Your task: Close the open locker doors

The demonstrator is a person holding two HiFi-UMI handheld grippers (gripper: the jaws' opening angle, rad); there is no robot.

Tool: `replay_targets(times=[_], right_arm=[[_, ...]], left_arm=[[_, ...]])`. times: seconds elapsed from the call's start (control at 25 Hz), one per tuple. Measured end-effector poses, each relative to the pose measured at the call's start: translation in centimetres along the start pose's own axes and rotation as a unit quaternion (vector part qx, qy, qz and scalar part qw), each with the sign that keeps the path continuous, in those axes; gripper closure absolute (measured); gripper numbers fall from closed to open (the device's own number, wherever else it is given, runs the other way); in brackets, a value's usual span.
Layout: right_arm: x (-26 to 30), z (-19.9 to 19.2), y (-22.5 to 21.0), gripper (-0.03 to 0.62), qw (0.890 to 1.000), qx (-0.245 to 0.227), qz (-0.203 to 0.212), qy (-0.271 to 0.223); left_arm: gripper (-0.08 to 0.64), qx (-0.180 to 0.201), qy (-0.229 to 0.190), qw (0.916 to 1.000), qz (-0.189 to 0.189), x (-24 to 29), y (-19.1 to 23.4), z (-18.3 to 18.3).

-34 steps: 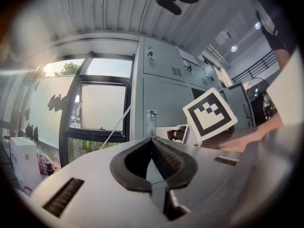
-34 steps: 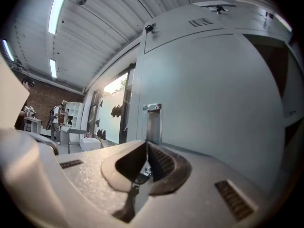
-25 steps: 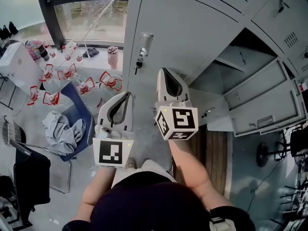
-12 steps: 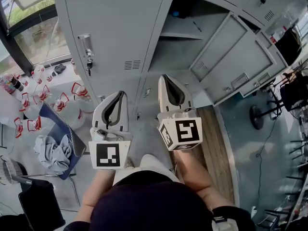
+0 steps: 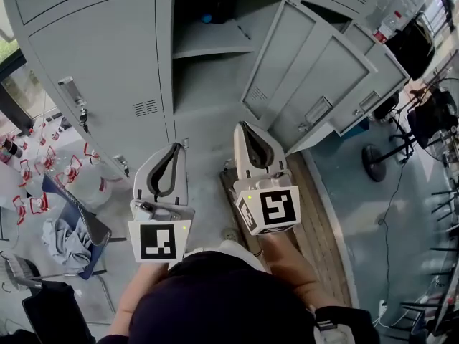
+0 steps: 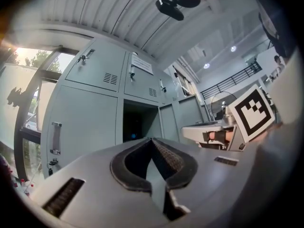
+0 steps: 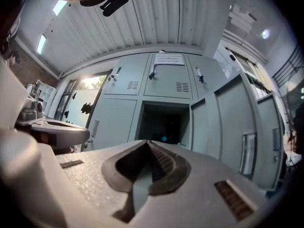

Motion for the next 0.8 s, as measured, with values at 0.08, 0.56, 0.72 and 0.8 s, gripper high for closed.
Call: replay_targets(times=[0.08,0.56,0.72,0.8], right_arm=[[-0.8,0.2,-2.0,0.592,1.0,0.002,0.011,0.004],[-5.2,1.0,-13.5,0.592,0.996,0.007,0.094,0.011],[-6.6,1.6,-16.7,0.592,0.994,0.013,0.11,0.007],[-7.2,1.7,-18.1,0.592,0.993,0.015,0.115,0.005]], left_arm=[[0.557,0.002,-0.001,1.0,0.001,1.5,-2.2,0.7],[0.557,0.003,0.01,0.999,0.042,7.2,-15.4,3.7],[0.557,0.007,0.013,0.9984,0.054,8.6,-18.8,4.5],[0.557,0.009,0.016,0.9984,0.053,9.2,-20.1,4.8]])
Point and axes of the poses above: the fingertips, and each gripper's own axes: x forward along the fingers, y to its left, z out of its top, the point moved 2 cm from there along -x, backward along the fingers, and after that the axes turned 12 degrees about x, right-handed, at the moved point
